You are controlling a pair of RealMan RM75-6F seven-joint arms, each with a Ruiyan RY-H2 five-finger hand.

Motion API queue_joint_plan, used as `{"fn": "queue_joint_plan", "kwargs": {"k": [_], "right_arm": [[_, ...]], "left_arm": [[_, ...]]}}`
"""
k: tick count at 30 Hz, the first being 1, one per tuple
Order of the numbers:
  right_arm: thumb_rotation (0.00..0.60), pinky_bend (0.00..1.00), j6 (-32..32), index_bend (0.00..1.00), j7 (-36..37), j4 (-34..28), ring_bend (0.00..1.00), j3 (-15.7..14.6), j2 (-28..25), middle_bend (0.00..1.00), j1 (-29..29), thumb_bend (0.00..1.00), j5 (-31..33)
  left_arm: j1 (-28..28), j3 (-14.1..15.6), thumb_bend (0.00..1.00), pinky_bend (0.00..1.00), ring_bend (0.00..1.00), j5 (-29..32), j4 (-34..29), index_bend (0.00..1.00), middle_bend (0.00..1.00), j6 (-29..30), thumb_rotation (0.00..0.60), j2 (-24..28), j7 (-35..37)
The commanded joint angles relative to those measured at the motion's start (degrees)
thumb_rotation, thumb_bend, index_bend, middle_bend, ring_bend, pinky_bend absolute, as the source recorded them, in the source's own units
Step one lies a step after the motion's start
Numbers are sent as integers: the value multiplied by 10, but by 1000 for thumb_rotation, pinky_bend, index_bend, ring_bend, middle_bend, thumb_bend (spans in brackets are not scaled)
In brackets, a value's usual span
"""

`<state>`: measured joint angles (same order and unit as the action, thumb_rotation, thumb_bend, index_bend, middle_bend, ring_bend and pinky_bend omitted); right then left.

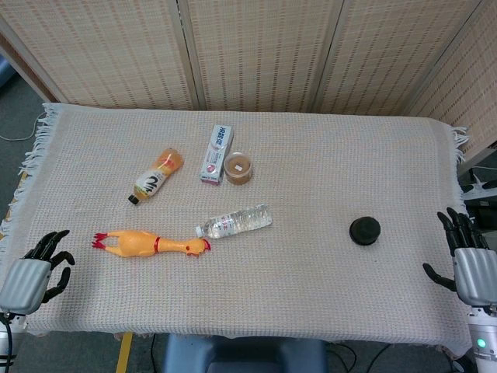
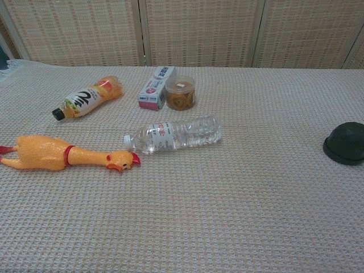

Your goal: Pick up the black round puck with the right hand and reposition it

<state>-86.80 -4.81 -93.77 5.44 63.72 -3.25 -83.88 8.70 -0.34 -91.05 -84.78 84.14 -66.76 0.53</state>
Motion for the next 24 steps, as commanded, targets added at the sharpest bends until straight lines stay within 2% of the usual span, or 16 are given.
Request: {"fn": "queue_joint_plan", "kwargs": {"k": [1,10,14,24], "right_arm": [[600,202,6,0,-2,-1,0,-2,-2,0,-1,121,2],[600,189,55,0,13,17,0,9,-1,0,-24,120,34],[600,170,121,0,26,27,0,15,-5,0,-52,120,63],[600,147,286,0,-21,74,0,50,34,0,-149,120,182]], "left_arm": [[-1,-1,522,399,112,0,1,501,114,3,600,-2,-4],[-4,-3,521,400,112,0,0,500,115,13,600,-5,-6],[-3,-5,521,400,112,2,1,502,114,11,600,-4,0],[-9,-5,521,403,112,-3,-2,511,116,26,600,4,30]]}}
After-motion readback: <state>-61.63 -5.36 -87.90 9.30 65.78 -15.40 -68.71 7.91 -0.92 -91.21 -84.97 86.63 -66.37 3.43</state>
